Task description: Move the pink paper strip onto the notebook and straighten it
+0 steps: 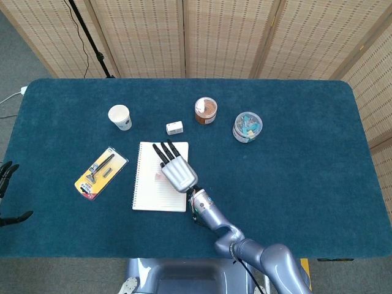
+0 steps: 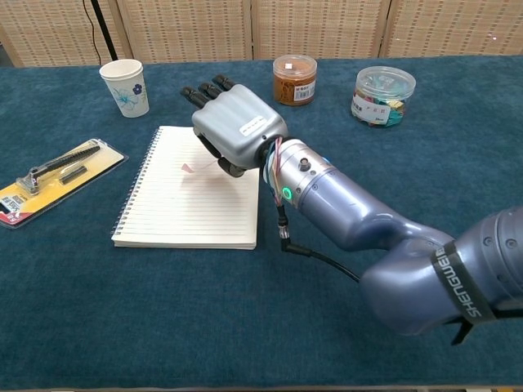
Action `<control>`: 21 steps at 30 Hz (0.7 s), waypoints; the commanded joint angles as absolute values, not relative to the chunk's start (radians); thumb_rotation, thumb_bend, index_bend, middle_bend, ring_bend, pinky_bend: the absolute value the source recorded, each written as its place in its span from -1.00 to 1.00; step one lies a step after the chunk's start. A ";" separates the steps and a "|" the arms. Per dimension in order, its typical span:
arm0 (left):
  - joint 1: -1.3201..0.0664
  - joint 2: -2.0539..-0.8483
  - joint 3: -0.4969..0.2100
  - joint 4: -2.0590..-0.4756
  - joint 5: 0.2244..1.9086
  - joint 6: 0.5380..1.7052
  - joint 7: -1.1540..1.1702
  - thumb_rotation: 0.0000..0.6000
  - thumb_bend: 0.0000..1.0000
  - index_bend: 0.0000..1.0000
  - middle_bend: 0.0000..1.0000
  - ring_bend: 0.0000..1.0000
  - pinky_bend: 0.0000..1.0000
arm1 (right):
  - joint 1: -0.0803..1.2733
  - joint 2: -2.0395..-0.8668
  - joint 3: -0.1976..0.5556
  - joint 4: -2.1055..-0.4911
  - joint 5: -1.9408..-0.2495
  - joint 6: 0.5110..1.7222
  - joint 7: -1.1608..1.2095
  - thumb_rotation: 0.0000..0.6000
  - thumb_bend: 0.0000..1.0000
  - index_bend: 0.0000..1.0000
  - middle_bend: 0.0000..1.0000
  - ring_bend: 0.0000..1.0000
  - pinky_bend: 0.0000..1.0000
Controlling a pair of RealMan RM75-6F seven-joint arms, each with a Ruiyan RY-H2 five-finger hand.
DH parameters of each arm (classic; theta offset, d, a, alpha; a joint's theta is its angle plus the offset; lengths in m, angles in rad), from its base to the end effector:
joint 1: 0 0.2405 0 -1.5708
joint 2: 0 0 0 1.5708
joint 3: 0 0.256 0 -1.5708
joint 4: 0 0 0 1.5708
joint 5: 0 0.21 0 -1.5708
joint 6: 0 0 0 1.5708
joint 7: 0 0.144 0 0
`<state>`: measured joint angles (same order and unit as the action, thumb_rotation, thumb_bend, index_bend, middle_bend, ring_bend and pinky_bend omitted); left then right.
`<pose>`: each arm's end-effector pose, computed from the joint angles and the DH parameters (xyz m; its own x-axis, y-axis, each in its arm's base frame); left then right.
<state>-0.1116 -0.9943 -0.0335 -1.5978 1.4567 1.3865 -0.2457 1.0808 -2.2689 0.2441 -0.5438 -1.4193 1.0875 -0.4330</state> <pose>-0.3305 0.1865 0.1909 0.2884 0.0855 0.9537 0.9554 0.0396 -0.2925 -0.0183 -0.3594 -0.1537 0.6311 0.2522 0.7336 -0.5139 -0.5725 0.6389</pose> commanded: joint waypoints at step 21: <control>-0.110 -0.989 -0.032 -1.598 1.460 1.386 -0.259 1.00 -1.00 -1.00 -1.00 -1.00 -1.00 | 1.060 -2.269 0.199 -0.521 -1.430 1.124 -0.471 1.00 0.41 -0.52 -1.00 -1.00 -1.00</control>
<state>-0.1103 -0.9886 -0.0324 -1.5979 1.4601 1.3865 -0.2588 1.0612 -2.2690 0.1992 -0.5221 -1.4284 1.1209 -0.4726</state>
